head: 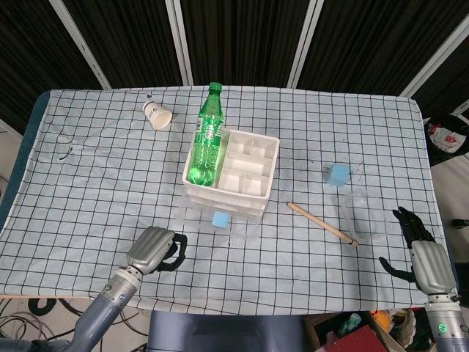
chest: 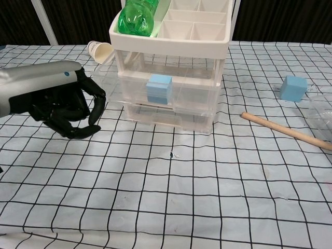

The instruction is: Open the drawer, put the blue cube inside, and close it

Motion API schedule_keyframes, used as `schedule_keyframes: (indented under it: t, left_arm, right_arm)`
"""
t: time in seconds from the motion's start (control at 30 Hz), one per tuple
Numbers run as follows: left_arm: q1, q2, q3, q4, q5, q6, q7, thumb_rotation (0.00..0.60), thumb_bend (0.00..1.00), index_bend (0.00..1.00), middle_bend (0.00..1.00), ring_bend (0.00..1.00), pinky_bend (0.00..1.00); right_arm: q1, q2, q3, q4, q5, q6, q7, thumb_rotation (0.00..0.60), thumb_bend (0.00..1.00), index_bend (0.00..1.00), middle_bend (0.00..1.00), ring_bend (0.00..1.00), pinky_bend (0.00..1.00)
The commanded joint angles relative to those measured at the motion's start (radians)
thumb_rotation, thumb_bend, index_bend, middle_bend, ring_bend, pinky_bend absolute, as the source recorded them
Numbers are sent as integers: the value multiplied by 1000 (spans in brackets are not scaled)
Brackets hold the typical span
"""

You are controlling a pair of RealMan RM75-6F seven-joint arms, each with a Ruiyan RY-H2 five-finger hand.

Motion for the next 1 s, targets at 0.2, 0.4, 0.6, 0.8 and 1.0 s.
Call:
schedule_keyframes:
  t: [0.2, 0.4, 0.6, 0.8, 1.0]
  left_arm:
    - [-64, -73, -65, 58, -107, -59, 9, 600, 401, 676, 1000, 1000, 967]
    - [-98, -132, -91, 90, -165, -83, 15, 600, 401, 672, 1000, 1000, 967]
    - [-133, -190, -116, 115, -202, -82, 39, 600, 401, 670, 1000, 1000, 967]
    - [-162, -231, -130, 142, -233, -69, 73, 600, 401, 666, 1000, 1000, 968]
    - [-184, -260, -152, 175, -273, -53, 88, 600, 402, 661, 1000, 1000, 967]
  right_arm:
    - [0, -2, -1, 5, -7, 3, -2, 600, 197, 0, 0, 0, 187]
    - [0, -1, -1, 4, -5, 2, 0, 600, 197, 0, 0, 0, 187]
    - [1, -1, -1, 4, -3, -1, 4, 600, 197, 0, 0, 0, 187]
    - [2, 1, -1, 4, -3, -2, 8, 600, 197, 0, 0, 0, 187]
    - [1, 1, -1, 3, -3, -2, 9, 600, 197, 0, 0, 0, 187]
